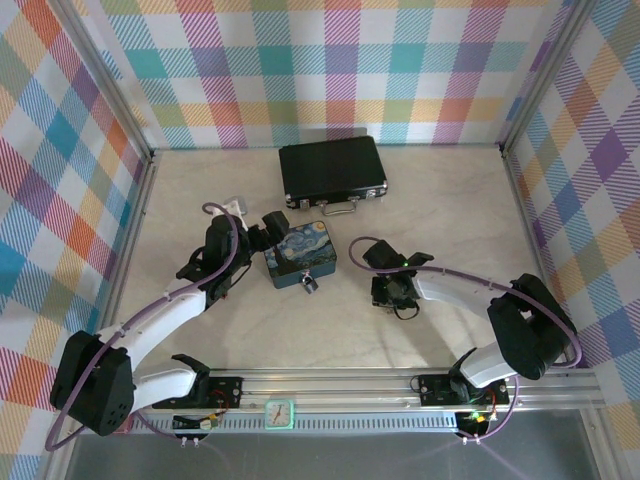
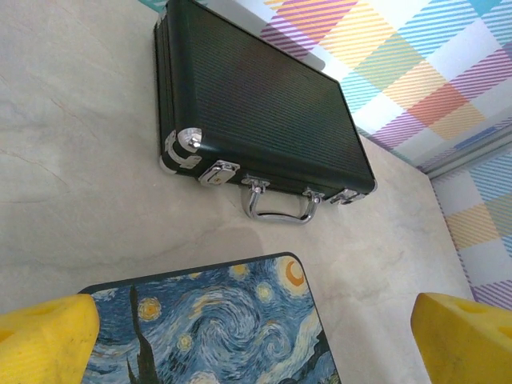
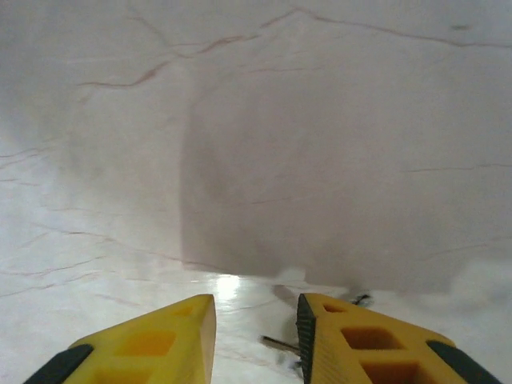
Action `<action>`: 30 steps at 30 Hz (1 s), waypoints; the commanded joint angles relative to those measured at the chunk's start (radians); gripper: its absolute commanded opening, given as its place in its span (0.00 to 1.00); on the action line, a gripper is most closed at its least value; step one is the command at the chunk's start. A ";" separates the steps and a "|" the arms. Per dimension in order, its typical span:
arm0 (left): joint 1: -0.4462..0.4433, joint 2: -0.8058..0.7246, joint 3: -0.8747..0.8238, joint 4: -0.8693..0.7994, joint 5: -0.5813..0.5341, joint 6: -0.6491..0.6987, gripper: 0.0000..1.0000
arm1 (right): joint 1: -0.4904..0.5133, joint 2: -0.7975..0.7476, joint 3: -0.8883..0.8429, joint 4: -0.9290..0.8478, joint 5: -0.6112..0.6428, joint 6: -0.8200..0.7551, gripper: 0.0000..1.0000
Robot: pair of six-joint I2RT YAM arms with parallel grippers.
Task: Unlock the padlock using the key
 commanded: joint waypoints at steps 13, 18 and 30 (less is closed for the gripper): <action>-0.007 -0.007 0.026 -0.009 0.004 0.023 1.00 | 0.001 0.111 0.053 -0.061 0.060 -0.121 0.10; -0.008 0.015 0.057 -0.002 0.043 0.040 1.00 | 0.001 0.045 0.068 -0.087 0.078 -0.123 0.00; -0.029 0.105 0.124 0.114 0.265 0.073 1.00 | -0.009 -0.240 0.027 0.063 -0.059 -0.255 0.00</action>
